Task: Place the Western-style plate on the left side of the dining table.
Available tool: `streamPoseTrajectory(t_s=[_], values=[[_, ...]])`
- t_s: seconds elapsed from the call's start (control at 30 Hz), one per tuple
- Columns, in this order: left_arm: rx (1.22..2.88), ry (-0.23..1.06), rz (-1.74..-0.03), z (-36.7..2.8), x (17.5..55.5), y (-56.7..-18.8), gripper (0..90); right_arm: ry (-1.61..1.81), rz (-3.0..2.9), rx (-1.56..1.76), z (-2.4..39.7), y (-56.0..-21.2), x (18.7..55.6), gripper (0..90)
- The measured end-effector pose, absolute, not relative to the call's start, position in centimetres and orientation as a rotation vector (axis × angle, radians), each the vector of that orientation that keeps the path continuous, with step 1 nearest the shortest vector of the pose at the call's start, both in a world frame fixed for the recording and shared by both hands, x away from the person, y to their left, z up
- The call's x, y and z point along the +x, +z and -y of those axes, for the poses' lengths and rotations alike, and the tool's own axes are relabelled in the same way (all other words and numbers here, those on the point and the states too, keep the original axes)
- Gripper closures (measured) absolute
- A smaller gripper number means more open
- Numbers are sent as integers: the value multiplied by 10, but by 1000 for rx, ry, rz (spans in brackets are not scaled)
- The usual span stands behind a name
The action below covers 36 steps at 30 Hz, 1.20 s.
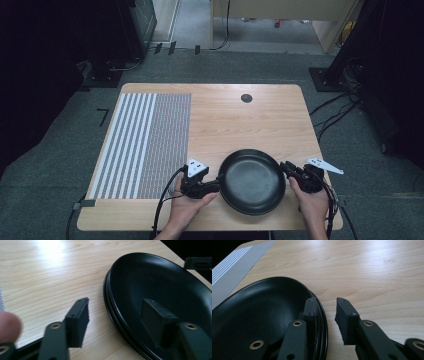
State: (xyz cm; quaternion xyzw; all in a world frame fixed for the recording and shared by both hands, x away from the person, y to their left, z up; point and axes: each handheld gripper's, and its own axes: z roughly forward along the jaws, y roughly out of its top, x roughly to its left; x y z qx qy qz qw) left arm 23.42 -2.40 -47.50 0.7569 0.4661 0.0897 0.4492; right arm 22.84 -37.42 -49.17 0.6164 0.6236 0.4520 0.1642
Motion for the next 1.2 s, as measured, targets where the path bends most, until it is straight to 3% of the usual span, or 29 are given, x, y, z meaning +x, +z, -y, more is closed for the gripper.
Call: streamPoseTrajectory(t_s=[0.13, 0.4, 1.2], values=[[1879, 179, -1128, 28, 232, -478, 463, 1285, -1817, 1782, 369, -493, 228, 780], [1904, 138, -1102, 32, 230, -481, 515, 1287, -1830, 1778, 367, -492, 227, 831], [1910, 128, -1109, 33, 229, -477, 538, 1330, -1808, 1824, 368, -494, 224, 849]])
